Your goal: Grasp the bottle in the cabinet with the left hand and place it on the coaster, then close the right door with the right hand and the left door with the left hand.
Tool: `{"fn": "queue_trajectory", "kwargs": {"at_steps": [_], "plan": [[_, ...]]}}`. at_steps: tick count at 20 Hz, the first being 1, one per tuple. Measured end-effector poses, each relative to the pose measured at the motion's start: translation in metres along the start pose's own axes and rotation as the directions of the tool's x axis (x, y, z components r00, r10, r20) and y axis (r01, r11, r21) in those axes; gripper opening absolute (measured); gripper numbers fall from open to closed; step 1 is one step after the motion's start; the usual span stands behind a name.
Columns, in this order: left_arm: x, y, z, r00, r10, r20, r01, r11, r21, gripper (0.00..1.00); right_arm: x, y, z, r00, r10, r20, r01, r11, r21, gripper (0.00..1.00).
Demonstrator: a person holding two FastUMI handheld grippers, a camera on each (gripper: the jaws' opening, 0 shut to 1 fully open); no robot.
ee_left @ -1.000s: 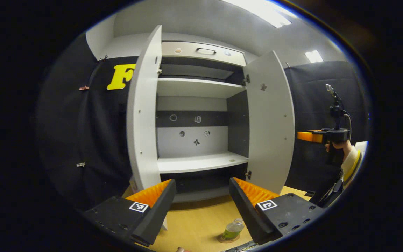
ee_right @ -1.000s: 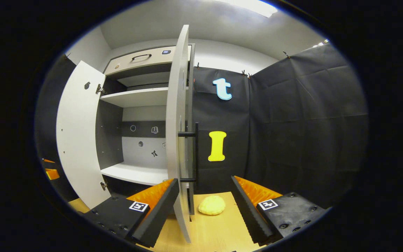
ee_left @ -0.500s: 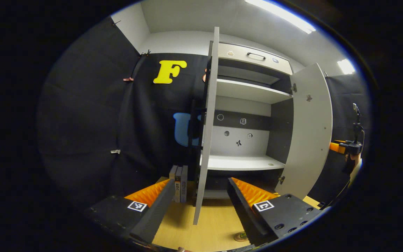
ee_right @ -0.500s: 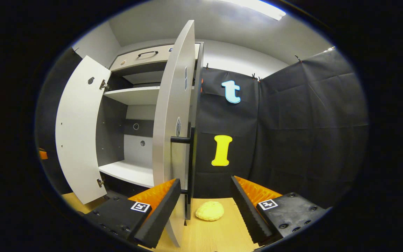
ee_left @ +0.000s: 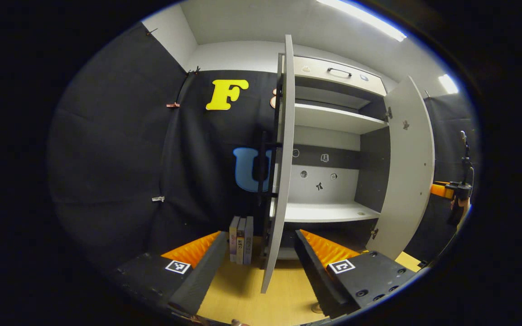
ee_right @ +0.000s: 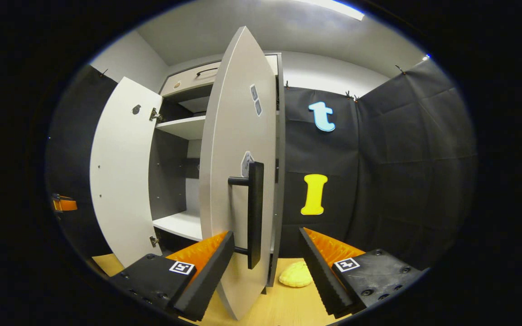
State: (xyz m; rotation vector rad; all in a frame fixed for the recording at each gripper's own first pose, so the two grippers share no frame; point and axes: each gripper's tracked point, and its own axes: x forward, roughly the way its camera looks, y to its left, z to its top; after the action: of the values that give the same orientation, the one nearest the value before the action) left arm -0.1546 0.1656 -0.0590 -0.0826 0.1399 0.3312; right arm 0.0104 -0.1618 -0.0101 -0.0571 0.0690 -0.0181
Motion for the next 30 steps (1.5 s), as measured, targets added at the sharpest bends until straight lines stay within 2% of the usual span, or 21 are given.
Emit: {"fn": "queue_trajectory", "kwargs": {"at_steps": [9,14,16,21,27,30], "plan": [[0.004,0.009,-0.012,0.999,0.048,-0.02,-0.047,0.998,0.037,0.95,0.044,0.069,-0.004,0.989,0.147,0.009,-0.148,0.989,0.021,0.96],[-0.005,0.028,-0.012,0.996,0.084,-0.022,-0.083,0.996,0.045,0.95,0.073,0.127,-0.012,0.962,0.273,-0.008,-0.272,0.962,0.025,0.96],[-0.008,0.033,-0.014,0.995,0.099,-0.029,-0.097,0.994,0.051,0.95,0.082,0.146,-0.012,0.954,0.299,-0.01,-0.299,0.954,0.005,0.97],[0.0,0.041,-0.008,0.997,0.08,-0.013,-0.079,0.996,0.038,0.95,0.073,0.146,-0.008,0.961,0.277,-0.002,-0.277,0.96,-0.026,0.98],[0.051,0.034,0.018,0.999,-0.03,0.028,0.029,0.998,0.052,0.95,0.039,0.11,-0.011,0.984,0.179,-0.02,-0.18,0.983,-0.04,0.98],[0.083,0.034,0.022,0.998,-0.061,0.02,0.059,0.995,0.08,0.95,0.019,0.097,-0.013,0.991,0.128,-0.035,-0.129,0.991,-0.029,0.98]]}}
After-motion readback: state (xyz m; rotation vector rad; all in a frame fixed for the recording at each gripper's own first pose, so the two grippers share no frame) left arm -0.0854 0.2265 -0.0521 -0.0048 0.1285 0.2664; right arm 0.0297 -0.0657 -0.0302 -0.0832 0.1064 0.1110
